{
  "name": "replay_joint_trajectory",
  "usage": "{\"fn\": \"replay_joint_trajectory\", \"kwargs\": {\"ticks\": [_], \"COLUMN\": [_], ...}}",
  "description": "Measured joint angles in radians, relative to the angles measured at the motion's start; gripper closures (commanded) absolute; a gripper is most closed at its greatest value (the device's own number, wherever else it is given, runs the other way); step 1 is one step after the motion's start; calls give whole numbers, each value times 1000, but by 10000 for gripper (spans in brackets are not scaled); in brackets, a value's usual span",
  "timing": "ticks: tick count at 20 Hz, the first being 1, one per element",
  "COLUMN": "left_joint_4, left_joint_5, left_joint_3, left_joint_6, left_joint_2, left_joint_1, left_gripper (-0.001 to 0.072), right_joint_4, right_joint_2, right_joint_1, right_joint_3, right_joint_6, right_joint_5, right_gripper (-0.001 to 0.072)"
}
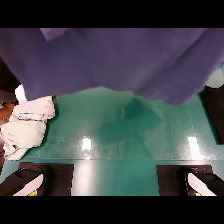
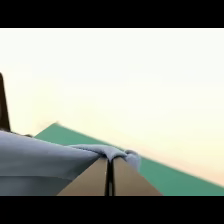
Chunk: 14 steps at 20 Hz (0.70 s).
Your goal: Fold the shirts.
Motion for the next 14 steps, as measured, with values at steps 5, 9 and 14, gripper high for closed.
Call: {"fn": "replay_joint_trajectory", "kwargs": {"ticks": [5,9,14], "left_joint_4": [8,294,521], "left_joint_5": [-21,-79,-46], "left_joint_3": [-8,-185,-602], "left_joint_6": [0,-96,-152], "left_joint_2": [43,40,-40], "left_joint_1": [0,0,0], "left_gripper": [684,684,683], "right_joint_4": [-50,-48,-38], "right_joint_2": [51,-100,-370], "right_joint_1": [-41,-51,-49], "right_joint_3": [-9,13,-126], "right_joint_6": [36,128,202], "right_joint_5": [-2,132,264], "right_gripper": [700,701,700]}}
